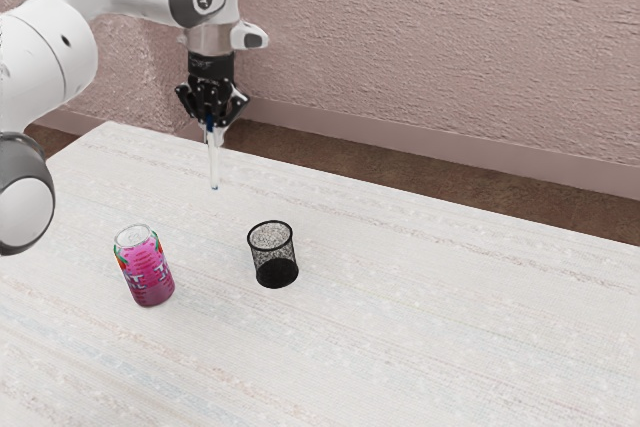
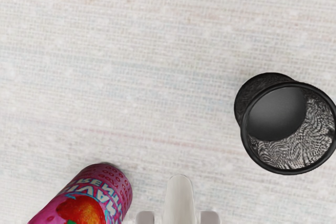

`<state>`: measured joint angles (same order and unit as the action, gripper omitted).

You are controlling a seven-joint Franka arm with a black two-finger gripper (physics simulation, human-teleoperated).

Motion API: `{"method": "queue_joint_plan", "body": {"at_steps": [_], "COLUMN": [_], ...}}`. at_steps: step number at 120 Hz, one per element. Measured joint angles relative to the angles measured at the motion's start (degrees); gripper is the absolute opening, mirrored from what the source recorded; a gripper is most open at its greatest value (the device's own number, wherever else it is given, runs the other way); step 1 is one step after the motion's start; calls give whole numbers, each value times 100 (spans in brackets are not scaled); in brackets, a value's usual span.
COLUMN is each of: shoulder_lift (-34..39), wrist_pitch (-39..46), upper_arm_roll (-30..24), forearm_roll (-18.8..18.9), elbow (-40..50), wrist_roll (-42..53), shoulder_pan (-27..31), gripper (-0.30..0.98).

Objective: Take the marker out of the pen holder and place it to the left of the pen holder.

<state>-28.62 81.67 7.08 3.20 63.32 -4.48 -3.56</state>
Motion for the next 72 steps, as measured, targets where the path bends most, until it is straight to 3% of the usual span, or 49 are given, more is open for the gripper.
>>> {"method": "queue_joint_plan", "body": {"at_steps": [28,72], "shoulder_lift": [-787,-1443], "wrist_pitch": [-409,-1381], "upper_arm_roll": [153,250], "forearm_roll": [-10,-575], "elbow": [63,59], "wrist_roll": [-17,-142], "shoulder_pan": [9,177], "gripper": [-7,-6]}}
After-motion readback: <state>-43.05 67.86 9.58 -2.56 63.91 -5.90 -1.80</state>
